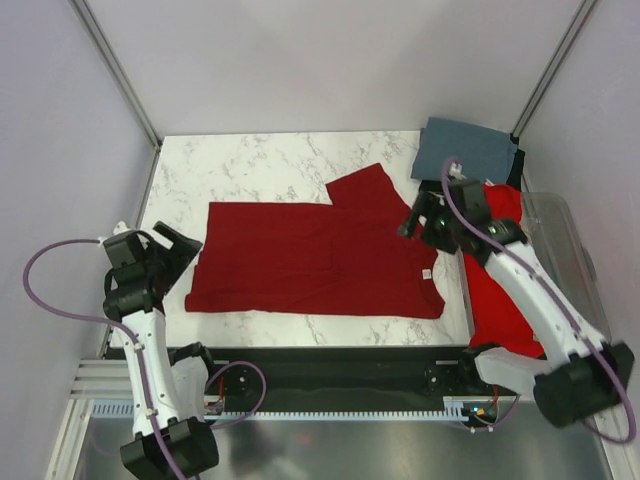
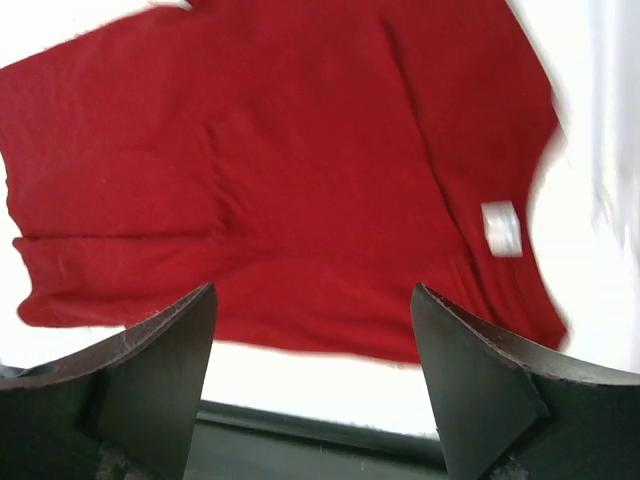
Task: Fold and stack the t-shirts
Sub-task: Fold the tshirt
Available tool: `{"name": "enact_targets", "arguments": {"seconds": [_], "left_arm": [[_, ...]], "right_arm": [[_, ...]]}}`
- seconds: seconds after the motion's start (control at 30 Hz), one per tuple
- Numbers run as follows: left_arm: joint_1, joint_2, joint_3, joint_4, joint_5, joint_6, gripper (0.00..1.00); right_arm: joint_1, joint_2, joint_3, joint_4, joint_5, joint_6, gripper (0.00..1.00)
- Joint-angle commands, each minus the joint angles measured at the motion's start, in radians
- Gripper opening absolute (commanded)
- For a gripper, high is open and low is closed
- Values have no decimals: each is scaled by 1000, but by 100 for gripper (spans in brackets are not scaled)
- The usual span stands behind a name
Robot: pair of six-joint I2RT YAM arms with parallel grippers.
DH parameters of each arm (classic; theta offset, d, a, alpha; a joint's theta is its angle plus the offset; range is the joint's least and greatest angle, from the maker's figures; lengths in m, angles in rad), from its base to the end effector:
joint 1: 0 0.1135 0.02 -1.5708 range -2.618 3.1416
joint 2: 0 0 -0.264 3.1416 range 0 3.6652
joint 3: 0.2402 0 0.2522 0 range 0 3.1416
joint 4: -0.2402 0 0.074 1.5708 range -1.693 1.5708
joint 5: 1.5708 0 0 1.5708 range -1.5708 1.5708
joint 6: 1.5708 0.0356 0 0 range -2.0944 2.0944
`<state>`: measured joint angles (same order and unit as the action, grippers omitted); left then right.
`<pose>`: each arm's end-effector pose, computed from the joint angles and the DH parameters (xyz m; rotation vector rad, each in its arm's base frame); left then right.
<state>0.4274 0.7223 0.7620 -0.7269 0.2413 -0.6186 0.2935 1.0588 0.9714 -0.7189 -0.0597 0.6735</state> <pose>0.1384 0.0537 0.2888 -1.0154 2.0204 -0.3744 0.2059 0.0644 0.3030 0.4322 2.4025 0.5207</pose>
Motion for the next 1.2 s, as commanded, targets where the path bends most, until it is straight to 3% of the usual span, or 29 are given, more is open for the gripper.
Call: {"name": "enact_targets", "arguments": {"seconds": [0.0,0.23,0.37,0.57,0.73,1.03,1.13,1.17], "left_arm": [[-76,23,29,9,-14,140,96],[-240,91,13,52,-16,158,93],[-265,89,10,58,-14,157,93],[-271,74,-3,72,1,154,93],[-279,80,0,73,10,157,91],[-283,69,-4,76,3,154,89],[-282,68,-4,76,-3,152,89],[-282,63,-4,76,-7,152,89]], "right_arm": [[55,290,241,108,84,-153,86],[50,843,758,151,112,-313,86],[39,1158,1106,128,187,-353,85],[7,1450,1464,124,228,-373,84],[-11,1531,1457,202,293,-384,82],[-8,1609,1440,249,210,-338,73],[-4,1623,1426,254,193,-331,59],[-2,1620,1413,256,187,-327,48]]}}
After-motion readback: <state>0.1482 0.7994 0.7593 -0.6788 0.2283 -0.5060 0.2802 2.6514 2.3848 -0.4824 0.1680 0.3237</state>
